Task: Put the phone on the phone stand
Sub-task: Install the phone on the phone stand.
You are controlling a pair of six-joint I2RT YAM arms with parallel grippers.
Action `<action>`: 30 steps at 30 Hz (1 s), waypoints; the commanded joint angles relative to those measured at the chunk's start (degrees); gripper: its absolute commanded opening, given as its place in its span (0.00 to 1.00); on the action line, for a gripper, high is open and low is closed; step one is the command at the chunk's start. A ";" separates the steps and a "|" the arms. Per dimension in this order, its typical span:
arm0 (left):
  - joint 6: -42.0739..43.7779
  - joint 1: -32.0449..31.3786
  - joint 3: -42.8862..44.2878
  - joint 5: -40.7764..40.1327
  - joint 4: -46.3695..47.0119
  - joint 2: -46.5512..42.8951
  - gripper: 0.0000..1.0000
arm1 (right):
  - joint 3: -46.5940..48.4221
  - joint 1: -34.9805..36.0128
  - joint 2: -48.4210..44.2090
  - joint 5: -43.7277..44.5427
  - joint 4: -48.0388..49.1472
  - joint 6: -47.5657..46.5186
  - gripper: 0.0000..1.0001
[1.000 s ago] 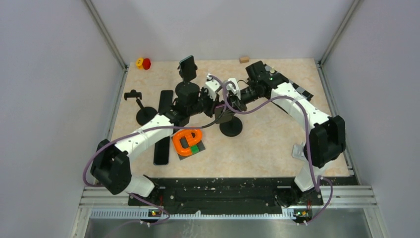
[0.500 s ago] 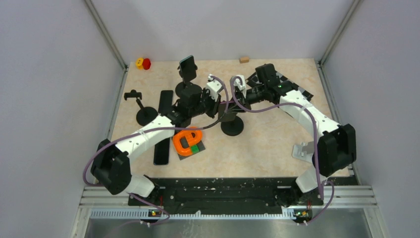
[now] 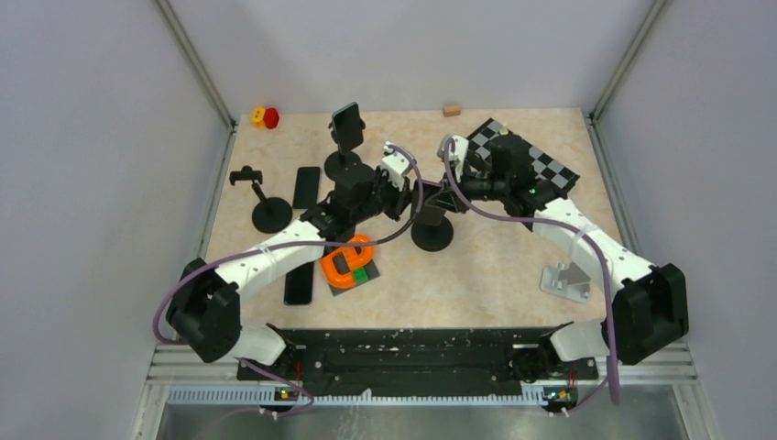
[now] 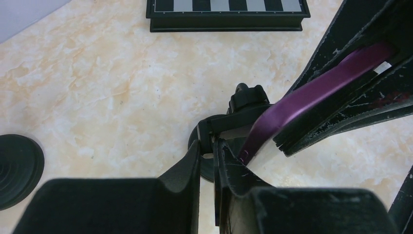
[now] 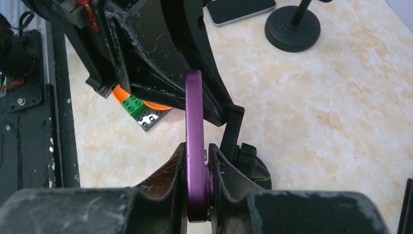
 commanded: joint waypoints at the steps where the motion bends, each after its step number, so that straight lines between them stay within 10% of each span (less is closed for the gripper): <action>1: 0.21 1.58 -1.88 -8.17 -3.58 -2.26 0.00 | -1.36 -2.22 -3.70 19.65 2.41 8.65 0.00; 30: 0.47 -0.03 -2.23 -7.85 -3.68 -2.79 0.00 | 0.33 5.59 -1.34 52.53 -0.02 19.93 0.00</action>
